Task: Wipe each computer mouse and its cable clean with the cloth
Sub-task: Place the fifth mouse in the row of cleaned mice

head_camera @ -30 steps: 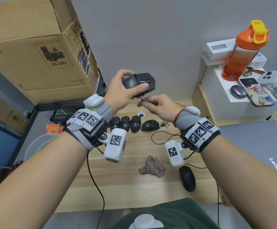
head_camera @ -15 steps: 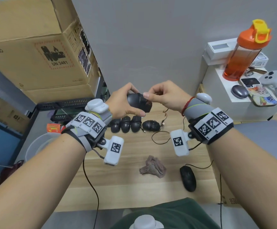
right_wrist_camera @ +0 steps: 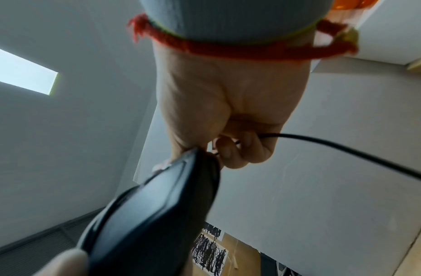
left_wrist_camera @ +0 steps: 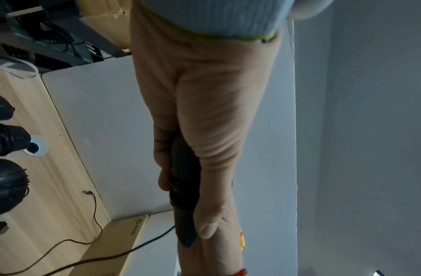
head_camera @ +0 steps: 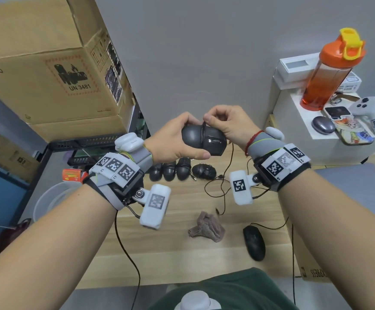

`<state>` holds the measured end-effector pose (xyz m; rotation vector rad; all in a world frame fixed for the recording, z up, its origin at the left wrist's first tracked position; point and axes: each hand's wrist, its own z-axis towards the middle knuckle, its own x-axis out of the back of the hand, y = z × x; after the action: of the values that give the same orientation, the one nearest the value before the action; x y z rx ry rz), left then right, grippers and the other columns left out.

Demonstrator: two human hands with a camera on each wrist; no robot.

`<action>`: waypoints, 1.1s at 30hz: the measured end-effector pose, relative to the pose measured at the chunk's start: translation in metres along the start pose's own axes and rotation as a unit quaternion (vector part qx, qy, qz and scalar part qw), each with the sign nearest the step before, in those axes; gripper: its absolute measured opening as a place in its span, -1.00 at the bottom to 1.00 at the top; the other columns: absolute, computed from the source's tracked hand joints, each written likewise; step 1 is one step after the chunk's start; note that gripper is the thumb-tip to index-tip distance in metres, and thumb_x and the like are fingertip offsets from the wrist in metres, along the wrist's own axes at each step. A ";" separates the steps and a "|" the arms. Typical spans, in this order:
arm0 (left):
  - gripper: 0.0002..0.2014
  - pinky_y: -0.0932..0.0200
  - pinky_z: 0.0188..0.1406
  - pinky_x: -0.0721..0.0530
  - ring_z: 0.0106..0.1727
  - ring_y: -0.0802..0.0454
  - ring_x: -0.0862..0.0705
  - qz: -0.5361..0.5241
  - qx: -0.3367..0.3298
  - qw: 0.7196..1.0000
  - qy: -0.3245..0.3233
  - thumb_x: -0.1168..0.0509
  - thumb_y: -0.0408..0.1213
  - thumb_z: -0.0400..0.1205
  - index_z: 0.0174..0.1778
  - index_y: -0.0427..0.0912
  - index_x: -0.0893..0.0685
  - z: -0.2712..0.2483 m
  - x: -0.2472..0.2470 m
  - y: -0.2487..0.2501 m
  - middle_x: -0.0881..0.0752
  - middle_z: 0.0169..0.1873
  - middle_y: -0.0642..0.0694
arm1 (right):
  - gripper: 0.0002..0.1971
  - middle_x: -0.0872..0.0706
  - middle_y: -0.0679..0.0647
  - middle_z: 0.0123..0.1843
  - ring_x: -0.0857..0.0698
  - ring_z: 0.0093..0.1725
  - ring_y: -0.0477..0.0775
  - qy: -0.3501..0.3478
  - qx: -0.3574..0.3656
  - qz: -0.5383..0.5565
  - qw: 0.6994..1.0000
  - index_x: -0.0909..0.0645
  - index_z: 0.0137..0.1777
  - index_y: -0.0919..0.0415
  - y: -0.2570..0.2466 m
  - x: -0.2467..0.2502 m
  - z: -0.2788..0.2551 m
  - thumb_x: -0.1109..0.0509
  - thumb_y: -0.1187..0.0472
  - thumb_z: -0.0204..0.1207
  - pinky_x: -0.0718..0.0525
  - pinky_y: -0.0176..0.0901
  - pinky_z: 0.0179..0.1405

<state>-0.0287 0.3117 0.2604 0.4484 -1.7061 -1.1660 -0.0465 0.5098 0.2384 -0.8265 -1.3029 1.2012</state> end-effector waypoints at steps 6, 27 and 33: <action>-0.25 0.26 0.27 -0.68 0.18 0.15 -0.76 -0.113 -0.025 0.992 0.053 -0.68 -0.35 0.37 0.47 -0.11 -0.55 -0.002 0.004 0.012 -0.68 0.31 -0.03 | -0.71 -0.56 -0.03 -0.49 -0.38 -0.53 -0.04 -0.011 -0.074 0.013 0.997 -0.64 -0.26 0.09 0.012 -0.005 -0.013 -0.32 0.49 0.54 -0.35 -0.25 -0.50; -0.29 0.00 0.32 -0.66 0.21 0.05 -0.70 0.192 0.023 0.980 -0.042 -0.71 0.08 0.31 0.40 0.14 -0.66 0.006 0.005 -0.023 -0.71 0.20 0.04 | -0.79 -0.55 0.02 -0.38 -0.41 -0.39 -0.20 -0.041 0.033 -0.105 0.993 -0.71 -0.26 0.02 -0.016 0.004 -0.003 -0.42 0.13 0.63 -0.43 -0.32 -0.27; -0.26 0.37 0.15 -0.59 0.08 0.31 -0.69 0.084 -0.003 0.996 -0.018 -0.73 -0.20 0.36 0.42 -0.05 -0.54 0.005 -0.001 -0.003 -0.71 0.15 0.09 | -0.77 -0.67 -0.24 -0.45 -0.54 -0.38 -0.30 -0.004 0.008 -0.083 0.996 -0.65 -0.28 0.00 0.006 0.012 0.004 -0.41 0.16 0.64 -0.49 -0.38 -0.23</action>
<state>-0.0335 0.3134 0.2568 0.2759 -1.7361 -1.0622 -0.0527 0.5224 0.2365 -0.6882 -1.3407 1.0819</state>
